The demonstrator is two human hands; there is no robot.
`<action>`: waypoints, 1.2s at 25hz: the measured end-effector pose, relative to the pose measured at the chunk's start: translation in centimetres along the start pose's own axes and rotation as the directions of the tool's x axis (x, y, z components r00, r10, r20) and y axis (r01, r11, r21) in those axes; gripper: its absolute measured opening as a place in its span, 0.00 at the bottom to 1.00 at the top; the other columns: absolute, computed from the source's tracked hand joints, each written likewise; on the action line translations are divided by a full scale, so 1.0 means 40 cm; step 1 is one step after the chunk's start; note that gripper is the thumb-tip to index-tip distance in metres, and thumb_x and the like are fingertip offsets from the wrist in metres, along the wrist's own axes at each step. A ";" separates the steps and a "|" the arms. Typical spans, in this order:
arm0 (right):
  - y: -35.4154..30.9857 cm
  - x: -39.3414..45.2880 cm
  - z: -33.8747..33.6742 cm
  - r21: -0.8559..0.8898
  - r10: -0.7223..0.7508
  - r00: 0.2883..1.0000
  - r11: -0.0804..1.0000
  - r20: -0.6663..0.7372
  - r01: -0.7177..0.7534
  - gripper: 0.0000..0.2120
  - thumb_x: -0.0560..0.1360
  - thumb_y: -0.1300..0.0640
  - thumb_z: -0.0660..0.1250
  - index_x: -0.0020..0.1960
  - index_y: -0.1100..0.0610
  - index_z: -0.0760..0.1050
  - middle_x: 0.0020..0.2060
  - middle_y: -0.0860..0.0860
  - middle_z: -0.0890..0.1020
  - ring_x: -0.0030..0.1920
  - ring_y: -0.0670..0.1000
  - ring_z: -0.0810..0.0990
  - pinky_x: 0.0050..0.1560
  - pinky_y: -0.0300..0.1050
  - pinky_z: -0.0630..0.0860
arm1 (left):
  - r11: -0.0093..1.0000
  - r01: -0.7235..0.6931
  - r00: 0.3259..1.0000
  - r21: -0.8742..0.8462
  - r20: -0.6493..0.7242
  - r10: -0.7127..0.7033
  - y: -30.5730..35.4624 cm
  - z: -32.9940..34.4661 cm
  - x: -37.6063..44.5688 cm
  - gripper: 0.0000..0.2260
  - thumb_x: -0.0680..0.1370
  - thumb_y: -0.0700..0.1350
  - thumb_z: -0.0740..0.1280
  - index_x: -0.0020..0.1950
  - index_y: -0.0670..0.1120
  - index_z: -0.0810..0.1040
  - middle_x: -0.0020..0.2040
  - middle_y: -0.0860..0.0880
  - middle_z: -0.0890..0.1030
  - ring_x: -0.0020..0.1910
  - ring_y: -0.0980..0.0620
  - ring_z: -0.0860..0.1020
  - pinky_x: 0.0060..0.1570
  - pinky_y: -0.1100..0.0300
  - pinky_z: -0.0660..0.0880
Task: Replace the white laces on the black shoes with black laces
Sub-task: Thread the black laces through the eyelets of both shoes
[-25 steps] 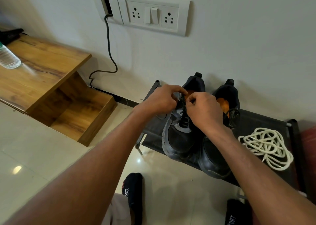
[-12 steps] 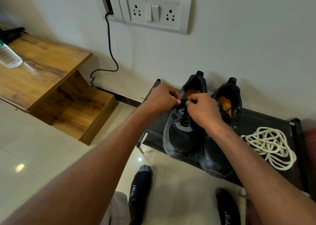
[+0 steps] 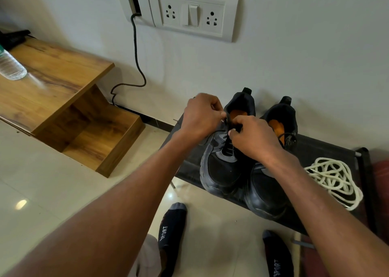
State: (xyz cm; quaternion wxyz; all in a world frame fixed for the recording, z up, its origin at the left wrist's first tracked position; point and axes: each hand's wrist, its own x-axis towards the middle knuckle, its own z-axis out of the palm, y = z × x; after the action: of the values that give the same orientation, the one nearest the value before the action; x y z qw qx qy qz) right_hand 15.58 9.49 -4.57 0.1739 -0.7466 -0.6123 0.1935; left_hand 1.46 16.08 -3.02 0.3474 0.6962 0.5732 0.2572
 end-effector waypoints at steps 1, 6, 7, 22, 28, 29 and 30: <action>0.001 0.000 -0.002 0.000 -0.003 1.000 1.000 0.004 0.003 0.15 0.81 0.52 0.67 0.67 0.50 0.79 0.45 0.46 0.80 0.48 0.51 0.82 0.51 0.51 0.82 | 0.993 -0.036 0.998 -0.109 -0.049 0.031 0.018 -0.011 0.000 0.04 0.77 0.39 0.74 0.42 0.45 0.83 0.38 0.51 0.86 0.41 0.55 0.85 0.42 0.56 0.80; 0.013 0.005 -0.014 -0.013 -0.039 0.979 0.999 -0.200 0.038 0.13 0.80 0.54 0.66 0.62 0.47 0.81 0.58 0.52 0.80 0.59 0.55 0.79 0.60 0.51 0.78 | 0.673 -0.174 0.984 -0.719 -0.149 0.096 0.087 -0.091 0.007 0.04 0.85 0.39 0.62 0.53 0.41 0.75 0.40 0.44 0.82 0.38 0.48 0.82 0.38 0.56 0.76; 0.019 0.007 -0.017 -0.003 -0.020 0.974 1.000 -0.226 0.020 0.12 0.79 0.56 0.66 0.60 0.47 0.82 0.57 0.53 0.79 0.59 0.56 0.78 0.61 0.53 0.79 | 0.819 -0.203 0.978 -0.536 -0.146 0.146 0.076 -0.087 0.011 0.04 0.84 0.41 0.65 0.53 0.41 0.77 0.39 0.46 0.81 0.35 0.52 0.79 0.37 0.59 0.74; 0.051 0.001 -0.028 0.084 -0.024 0.992 0.996 -0.121 0.035 0.15 0.79 0.62 0.63 0.60 0.48 0.81 0.51 0.52 0.82 0.49 0.53 0.81 0.53 0.50 0.80 | 0.520 -0.241 0.955 -0.820 -0.106 0.276 0.111 -0.109 0.003 0.04 0.87 0.43 0.62 0.55 0.42 0.72 0.40 0.43 0.82 0.42 0.42 0.83 0.40 0.53 0.76; 0.046 0.000 -0.040 0.087 0.017 0.998 0.996 -0.067 -0.011 0.23 0.73 0.69 0.62 0.61 0.49 0.80 0.47 0.51 0.76 0.45 0.52 0.76 0.39 0.43 0.68 | 0.955 -0.134 0.969 0.264 0.238 0.071 -0.002 -0.021 0.018 0.18 0.76 0.59 0.75 0.46 0.44 0.82 0.37 0.49 0.81 0.35 0.54 0.77 0.34 0.59 0.72; 0.045 -0.001 -0.041 0.084 0.013 0.998 0.996 -0.067 -0.007 0.23 0.73 0.69 0.63 0.61 0.49 0.80 0.48 0.52 0.77 0.45 0.52 0.76 0.40 0.43 0.69 | 0.941 -0.120 0.955 0.317 0.297 0.022 -0.020 -0.011 0.021 0.18 0.76 0.58 0.76 0.43 0.44 0.82 0.36 0.48 0.80 0.35 0.52 0.76 0.33 0.59 0.70; 0.043 -0.002 -0.041 0.083 0.011 0.998 0.996 -0.064 -0.005 0.22 0.73 0.68 0.64 0.61 0.49 0.80 0.49 0.52 0.77 0.46 0.52 0.77 0.42 0.44 0.71 | 0.934 -0.118 0.947 0.337 0.320 0.005 -0.029 -0.009 0.022 0.17 0.75 0.57 0.77 0.41 0.43 0.82 0.35 0.47 0.80 0.34 0.51 0.76 0.32 0.59 0.69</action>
State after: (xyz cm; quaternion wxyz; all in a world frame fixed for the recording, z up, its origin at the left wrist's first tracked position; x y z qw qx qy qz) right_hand 17.85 9.04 -4.00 0.2238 -0.7469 -0.5948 0.1954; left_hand 0.66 17.14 -3.75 0.2957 0.7968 0.5248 0.0472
